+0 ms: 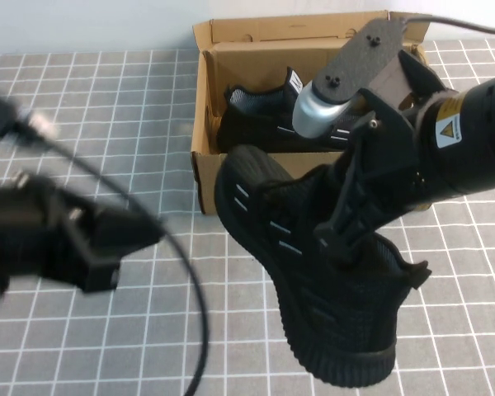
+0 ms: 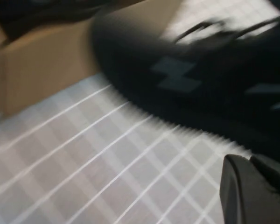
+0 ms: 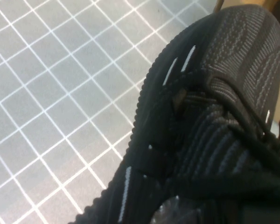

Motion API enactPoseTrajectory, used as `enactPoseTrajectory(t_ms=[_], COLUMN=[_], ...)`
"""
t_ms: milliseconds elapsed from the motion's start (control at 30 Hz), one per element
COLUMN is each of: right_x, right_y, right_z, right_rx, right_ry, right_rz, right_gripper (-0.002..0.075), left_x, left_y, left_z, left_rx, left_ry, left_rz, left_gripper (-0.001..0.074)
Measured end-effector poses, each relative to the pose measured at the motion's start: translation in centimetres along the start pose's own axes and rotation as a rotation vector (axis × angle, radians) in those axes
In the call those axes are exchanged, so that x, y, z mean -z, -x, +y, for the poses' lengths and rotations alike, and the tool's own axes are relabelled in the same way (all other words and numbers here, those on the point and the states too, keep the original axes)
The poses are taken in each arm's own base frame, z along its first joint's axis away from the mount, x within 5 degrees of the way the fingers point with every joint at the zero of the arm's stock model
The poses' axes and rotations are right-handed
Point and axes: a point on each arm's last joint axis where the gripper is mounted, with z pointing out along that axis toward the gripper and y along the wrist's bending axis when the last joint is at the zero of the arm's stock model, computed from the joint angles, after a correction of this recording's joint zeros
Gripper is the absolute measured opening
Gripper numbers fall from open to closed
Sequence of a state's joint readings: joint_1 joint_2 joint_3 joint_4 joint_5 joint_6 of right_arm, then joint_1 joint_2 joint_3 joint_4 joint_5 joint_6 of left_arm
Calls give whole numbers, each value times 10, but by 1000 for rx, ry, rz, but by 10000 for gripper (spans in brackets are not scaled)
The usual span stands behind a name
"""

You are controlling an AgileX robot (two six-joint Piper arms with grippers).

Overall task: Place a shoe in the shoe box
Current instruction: Hand over the shoe

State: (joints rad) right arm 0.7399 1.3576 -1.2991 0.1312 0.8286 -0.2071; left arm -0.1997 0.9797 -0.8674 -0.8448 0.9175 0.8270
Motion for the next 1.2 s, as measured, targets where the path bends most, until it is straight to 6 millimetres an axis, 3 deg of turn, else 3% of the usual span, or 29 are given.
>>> enactPoseTrajectory(t_ms=[200, 467, 833, 933, 1000, 1100, 1200], right_x=[0, 8, 21, 21, 18, 7, -6], right_y=[-2, 2, 29, 40, 48, 57, 62], right_z=[-2, -24, -68, -82, -88, -88, -84], right_rx=[12, -3, -45, -58, -33, 58, 163], right_ry=[-21, -97, -211, -235, -226, -157, -55], right_rz=[27, 8, -70, -76, -62, -31, -17], right_gripper=[-3, -3, -3, -3, -3, -3, -3], left_x=[-20, -48, -65, -69, -73, -77, -78], left_y=[50, 101, 137, 139, 138, 136, 136], left_z=[9, 39, 59, 62, 65, 67, 68], left_rx=[-162, -281, -340, -350, -352, -348, -350], left_ry=[-252, -290, -288, -290, -293, -297, -297], left_rz=[66, 30, -23, -24, -19, -12, -10], left_gripper=[-1, -1, 6, 64, 155, 285, 353])
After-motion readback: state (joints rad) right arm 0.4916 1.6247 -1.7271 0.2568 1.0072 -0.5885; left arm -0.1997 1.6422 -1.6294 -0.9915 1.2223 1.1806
